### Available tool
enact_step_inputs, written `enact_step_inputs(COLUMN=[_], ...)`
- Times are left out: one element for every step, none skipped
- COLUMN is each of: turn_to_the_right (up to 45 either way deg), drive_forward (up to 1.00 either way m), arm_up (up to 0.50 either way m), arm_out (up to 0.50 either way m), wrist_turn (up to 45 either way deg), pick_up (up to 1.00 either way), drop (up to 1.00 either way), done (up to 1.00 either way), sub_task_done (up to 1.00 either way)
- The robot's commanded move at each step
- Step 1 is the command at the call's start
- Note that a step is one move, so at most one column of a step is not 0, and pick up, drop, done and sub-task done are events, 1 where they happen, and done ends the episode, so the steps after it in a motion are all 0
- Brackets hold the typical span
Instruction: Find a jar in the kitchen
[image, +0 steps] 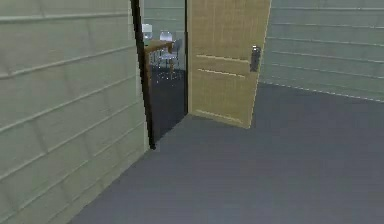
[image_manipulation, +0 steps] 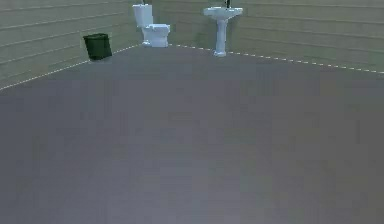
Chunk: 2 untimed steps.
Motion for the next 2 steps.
enact_step_inputs(turn_to_the_right=[0.0,0.0], drive_forward=[1.0,0.75], arm_up=[0.0,0.0], arm_out=[0.0,0.0], wrist_turn=[0.0,0.0], pick_up=[0.0,0.0], drop=[0.0,0.0], done=[0.0,0.0], sub_task_done=[0.0,0.0])
